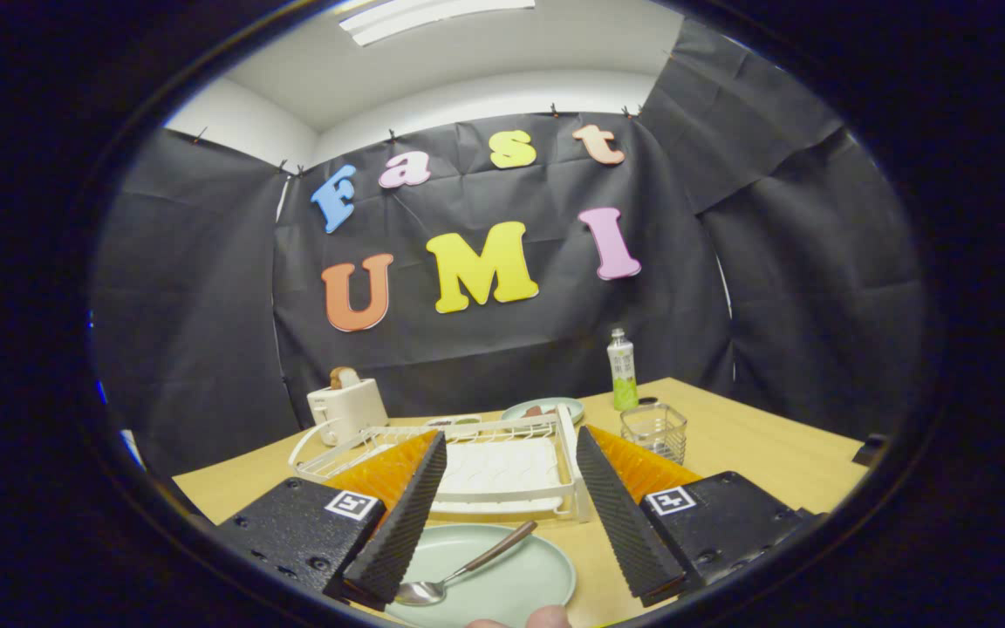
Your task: Take the plate from the dish rack, then take the spoon from the basket and place it into the plate.
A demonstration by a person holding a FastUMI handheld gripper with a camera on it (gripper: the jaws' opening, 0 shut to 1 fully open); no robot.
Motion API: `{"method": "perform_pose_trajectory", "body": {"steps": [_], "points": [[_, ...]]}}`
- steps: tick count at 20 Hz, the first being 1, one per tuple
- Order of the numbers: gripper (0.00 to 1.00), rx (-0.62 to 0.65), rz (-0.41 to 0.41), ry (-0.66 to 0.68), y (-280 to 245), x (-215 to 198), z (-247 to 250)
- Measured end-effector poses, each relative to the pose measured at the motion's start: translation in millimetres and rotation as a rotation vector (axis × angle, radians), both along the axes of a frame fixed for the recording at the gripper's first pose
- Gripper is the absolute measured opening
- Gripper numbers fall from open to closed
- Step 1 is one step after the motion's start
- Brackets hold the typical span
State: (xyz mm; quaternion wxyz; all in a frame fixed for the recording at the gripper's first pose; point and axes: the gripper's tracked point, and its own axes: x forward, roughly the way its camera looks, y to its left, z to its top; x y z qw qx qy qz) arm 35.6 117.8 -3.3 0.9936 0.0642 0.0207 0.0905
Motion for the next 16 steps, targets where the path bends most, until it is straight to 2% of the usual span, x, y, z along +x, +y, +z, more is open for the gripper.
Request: {"method": "perform_pose_trajectory", "body": {"steps": [2, 4, 8, 16], "points": [[0.97, -0.073, -0.016, -0.034, -7, -6, 13], [0.97, -0.094, -0.025, -0.065, -11, -13, 30], [0.99, -0.092, -0.056, -0.144, -24, -26, 66], [1.0, -0.069, -0.069, -0.181, -33, -52, 76]]}}
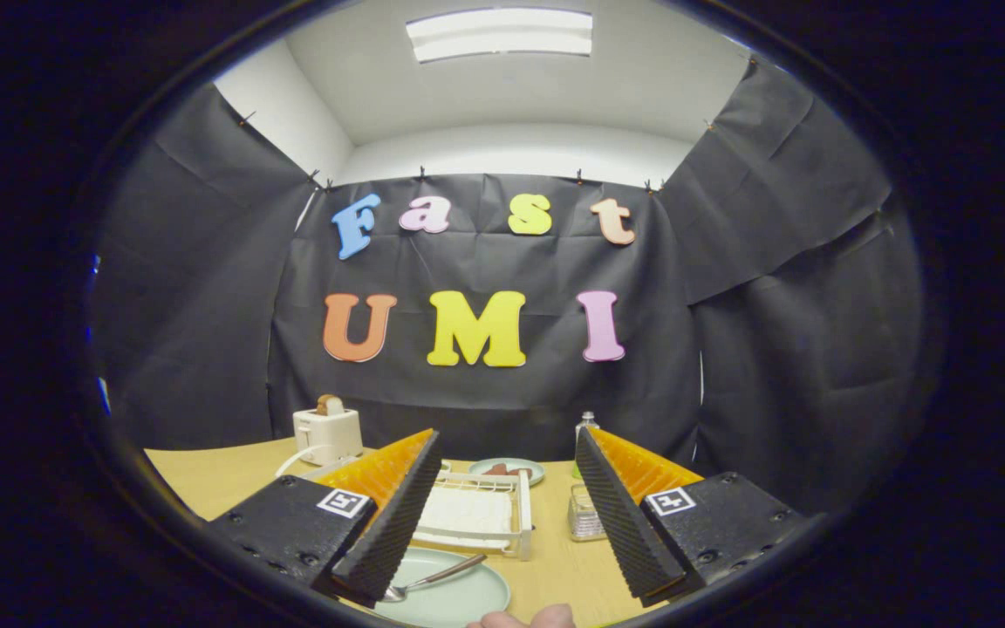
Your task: Take the plate from the dish rack, then take the spoon from the basket and place it into the plate.
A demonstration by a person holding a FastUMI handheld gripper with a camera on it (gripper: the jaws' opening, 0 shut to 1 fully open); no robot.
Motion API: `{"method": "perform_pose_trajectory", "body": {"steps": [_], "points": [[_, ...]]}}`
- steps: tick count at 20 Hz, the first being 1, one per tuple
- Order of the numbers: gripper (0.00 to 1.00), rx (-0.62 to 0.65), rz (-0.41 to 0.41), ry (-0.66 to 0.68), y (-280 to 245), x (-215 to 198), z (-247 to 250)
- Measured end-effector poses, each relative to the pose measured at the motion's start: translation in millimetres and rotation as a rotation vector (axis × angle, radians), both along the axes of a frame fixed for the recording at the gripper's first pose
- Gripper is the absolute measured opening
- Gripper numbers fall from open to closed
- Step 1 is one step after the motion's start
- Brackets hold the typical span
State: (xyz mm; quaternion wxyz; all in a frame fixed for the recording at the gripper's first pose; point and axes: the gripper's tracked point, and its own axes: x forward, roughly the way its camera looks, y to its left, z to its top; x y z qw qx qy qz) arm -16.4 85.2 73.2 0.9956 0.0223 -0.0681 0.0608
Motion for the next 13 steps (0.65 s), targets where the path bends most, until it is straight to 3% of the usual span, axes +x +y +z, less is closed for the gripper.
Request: {"method": "perform_pose_trajectory", "body": {"steps": [13], "points": [[0.99, 0.044, -0.002, 0.028, -12, -3, -12]]}}
